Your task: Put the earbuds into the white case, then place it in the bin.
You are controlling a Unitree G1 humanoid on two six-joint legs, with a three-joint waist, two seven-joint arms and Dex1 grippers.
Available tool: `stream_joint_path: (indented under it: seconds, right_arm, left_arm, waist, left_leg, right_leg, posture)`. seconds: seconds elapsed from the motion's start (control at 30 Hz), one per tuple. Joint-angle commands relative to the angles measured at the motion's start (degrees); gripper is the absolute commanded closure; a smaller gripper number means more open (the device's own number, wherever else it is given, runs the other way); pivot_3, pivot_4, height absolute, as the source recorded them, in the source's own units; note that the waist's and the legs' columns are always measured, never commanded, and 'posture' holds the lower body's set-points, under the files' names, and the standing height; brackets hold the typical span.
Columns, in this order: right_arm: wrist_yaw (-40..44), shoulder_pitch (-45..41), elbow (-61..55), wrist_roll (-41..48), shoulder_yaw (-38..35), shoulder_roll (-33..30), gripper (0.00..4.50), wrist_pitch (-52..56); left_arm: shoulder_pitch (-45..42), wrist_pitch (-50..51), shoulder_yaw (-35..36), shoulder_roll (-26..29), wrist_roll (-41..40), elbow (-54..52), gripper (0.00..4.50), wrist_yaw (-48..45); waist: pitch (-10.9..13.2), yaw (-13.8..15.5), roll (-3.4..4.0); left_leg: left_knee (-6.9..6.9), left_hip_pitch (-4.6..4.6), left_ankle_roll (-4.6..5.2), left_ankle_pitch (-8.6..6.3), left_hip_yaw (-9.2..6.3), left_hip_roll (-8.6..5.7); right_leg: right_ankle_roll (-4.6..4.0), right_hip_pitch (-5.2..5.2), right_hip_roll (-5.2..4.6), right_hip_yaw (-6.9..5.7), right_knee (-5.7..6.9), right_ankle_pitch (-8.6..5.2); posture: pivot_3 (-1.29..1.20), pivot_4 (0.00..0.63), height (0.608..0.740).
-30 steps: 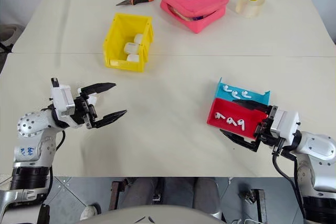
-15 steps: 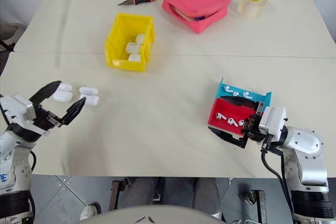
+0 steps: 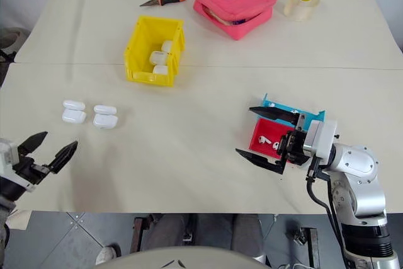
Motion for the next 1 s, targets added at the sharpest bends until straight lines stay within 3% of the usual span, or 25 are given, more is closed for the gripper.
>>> stream_joint_path:
  seconds: [0.03, 0.4, 0.6, 0.77, 1.0]
  right_arm:
    - [-0.2, 0.13, -2.1, 0.93, -0.26, 0.22, 0.0, 0.05]
    - [0.14, 0.75, -1.62, 0.67, -0.53, -0.21, 0.0, 0.19]
    - [-0.63, 0.86, -2.5, 0.28, 0.17, 0.33, 0.0, 0.63]
    - [-1.72, 1.75, -3.8, 0.25, 0.46, 0.48, 0.0, 0.81]
    - [-3.36, 3.24, -5.64, 0.06, 0.57, 0.52, 0.0, 0.93]
  left_arm:
    - [-0.75, 5.55, 1.16, 1.98, -0.9, -5.19, 0.06, 3.13]
    - [-13.29, 36.96, -5.32, 10.2, -4.36, -16.78, 0.06, 14.21]
    - [-25.59, 59.08, -7.58, 7.77, -5.29, -20.4, 0.06, 24.67]
    - [-35.35, 71.41, -9.88, 3.56, -2.15, -19.46, 0.06, 29.74]
    - [-40.24, 75.15, -13.87, 2.15, 0.16, -16.49, 0.06, 31.1]
  waist:
    - [0.0, -0.01, 0.0]
    - [0.0, -0.33, 0.01]
    - [0.0, -0.34, 0.01]
    - [0.0, -0.27, 0.0]
    - [0.0, -0.3, 0.0]
  left_leg:
    - [0.0, 0.0, 0.0, 0.0, -0.01, 0.01]
    - [-0.08, 0.05, -0.02, 0.0, 0.04, -0.19]
    - [-0.08, 0.09, -0.05, 0.01, 0.04, -0.26]
    - [-0.09, 0.13, -0.06, 0.02, 0.08, -0.29]
    - [-0.12, 0.19, -0.1, 0.03, 0.14, -0.29]
  right_leg:
    - [0.0, 0.0, 0.0, 0.0, 0.01, 0.0]
    - [-0.04, -0.07, 0.07, 0.11, 0.09, -0.02]
    - [-0.05, -0.1, 0.08, 0.16, 0.16, -0.03]
    - [-0.05, -0.1, 0.11, 0.22, 0.2, -0.03]
    - [-0.06, -0.1, 0.13, 0.3, 0.2, -0.03]
  posture:
    - [0.0, 0.15, 0.74]
    - [0.0, 0.15, 0.74]
    - [0.0, 0.15, 0.74]
    - [0.0, 0.15, 0.74]
    - [0.0, 0.15, 0.74]
